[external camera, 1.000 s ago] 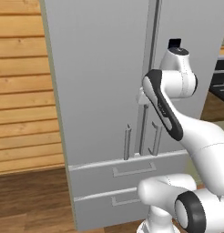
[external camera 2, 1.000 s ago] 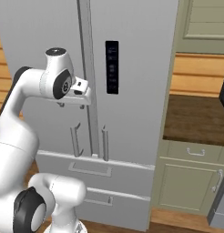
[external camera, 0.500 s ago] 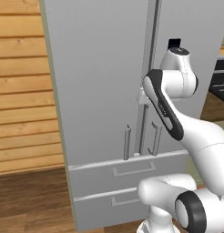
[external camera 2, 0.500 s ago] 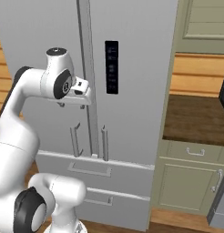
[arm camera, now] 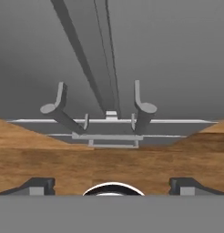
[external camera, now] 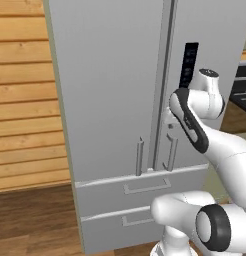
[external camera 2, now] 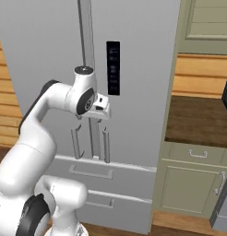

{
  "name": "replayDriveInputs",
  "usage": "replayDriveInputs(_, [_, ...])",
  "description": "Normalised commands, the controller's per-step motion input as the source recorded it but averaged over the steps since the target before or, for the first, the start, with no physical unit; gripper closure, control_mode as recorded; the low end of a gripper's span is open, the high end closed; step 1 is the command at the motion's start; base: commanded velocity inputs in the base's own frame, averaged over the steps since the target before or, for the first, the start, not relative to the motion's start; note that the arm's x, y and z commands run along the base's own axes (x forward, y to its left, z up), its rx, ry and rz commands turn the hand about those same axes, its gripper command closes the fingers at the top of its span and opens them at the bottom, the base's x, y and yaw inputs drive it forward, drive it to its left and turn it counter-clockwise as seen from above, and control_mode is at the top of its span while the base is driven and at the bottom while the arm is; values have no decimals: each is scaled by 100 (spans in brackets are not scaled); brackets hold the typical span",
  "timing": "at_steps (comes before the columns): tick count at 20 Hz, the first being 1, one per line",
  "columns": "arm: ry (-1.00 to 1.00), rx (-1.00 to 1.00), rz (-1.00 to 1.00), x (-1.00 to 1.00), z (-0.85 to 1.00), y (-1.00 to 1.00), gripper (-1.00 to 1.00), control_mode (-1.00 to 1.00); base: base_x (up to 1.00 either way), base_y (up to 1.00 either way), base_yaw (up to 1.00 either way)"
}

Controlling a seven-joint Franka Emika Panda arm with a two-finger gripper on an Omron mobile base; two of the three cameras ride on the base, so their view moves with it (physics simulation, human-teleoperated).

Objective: Take the strawberry from the fridge and place it on top of the pancake, located on the dining counter.

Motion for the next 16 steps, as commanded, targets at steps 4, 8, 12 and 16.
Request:
replayDriveInputs(4, [2,0,0,28,-26,-24,-100,-100,0,0,0])
replayDriveInputs(8, [0,0,3,61,-54,-4,-100,-100,0,0,0])
replayDriveInputs(12, [0,0,6,61,-64,-36,-100,-100,0,0,0])
replayDriveInputs(16, [0,0,1,44,-44,-5,-100,-100,0,0,0])
